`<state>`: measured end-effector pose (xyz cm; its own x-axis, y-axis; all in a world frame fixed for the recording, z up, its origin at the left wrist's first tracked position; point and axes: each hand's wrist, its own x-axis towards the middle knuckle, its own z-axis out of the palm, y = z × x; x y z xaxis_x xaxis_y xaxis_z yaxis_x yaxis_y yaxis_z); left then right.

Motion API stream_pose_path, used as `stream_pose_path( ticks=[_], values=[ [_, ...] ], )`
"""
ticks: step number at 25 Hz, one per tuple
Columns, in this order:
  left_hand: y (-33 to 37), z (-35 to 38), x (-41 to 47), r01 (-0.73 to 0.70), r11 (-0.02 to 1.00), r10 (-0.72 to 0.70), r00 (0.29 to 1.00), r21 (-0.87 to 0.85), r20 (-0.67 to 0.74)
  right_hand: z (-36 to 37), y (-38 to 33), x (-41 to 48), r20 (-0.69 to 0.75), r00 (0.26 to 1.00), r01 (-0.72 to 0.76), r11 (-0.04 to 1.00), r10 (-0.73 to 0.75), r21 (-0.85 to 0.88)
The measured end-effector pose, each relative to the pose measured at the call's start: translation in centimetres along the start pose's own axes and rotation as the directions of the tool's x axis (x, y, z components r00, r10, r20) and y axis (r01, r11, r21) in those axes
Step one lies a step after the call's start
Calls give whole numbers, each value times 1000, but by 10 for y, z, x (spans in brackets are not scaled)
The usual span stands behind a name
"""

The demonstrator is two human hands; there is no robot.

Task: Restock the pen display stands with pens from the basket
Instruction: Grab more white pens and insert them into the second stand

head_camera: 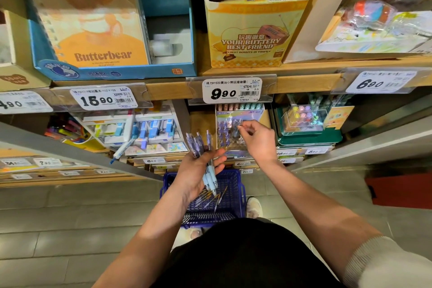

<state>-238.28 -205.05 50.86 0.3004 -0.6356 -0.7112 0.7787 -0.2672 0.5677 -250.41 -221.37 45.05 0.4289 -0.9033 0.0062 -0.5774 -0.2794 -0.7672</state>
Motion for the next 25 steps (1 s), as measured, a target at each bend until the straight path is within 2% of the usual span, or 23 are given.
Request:
stream_pose_path(
  ticks=[5, 12, 18, 19, 21, 23, 25],
  values=[
    [-2, 0, -2, -37, 999, 37, 999, 6, -5, 12, -1, 1, 128, 990, -37, 991, 53, -130],
    [-3, 7, -5, -45, 999, 45, 999, 13, -30, 17, -2, 7, 158, 975, -105, 953, 155, -283],
    [-5, 12, -6, -57, 998, 58, 998, 25, -17, 7, -8, 7, 245, 921, -244, 939, 303, -244],
    [-5, 12, -5, -60, 998, 60, 998, 23, -21, 1, -10, 3, 233, 922, -260, 941, 308, -216],
    [-7, 12, -3, -66, 998, 67, 997, 16, -30, -11, -18, -9, 231, 932, -278, 960, 281, -46],
    [-9, 13, -1, -59, 998, 60, 997, 17, -39, -25, -32, -19, 373, 893, -348, 913, 253, 214],
    [-12, 15, -1, -54, 998, 55, 998, 36, -33, -35, -46, -23, 537, 821, -404, 861, 193, 308]
  ],
)
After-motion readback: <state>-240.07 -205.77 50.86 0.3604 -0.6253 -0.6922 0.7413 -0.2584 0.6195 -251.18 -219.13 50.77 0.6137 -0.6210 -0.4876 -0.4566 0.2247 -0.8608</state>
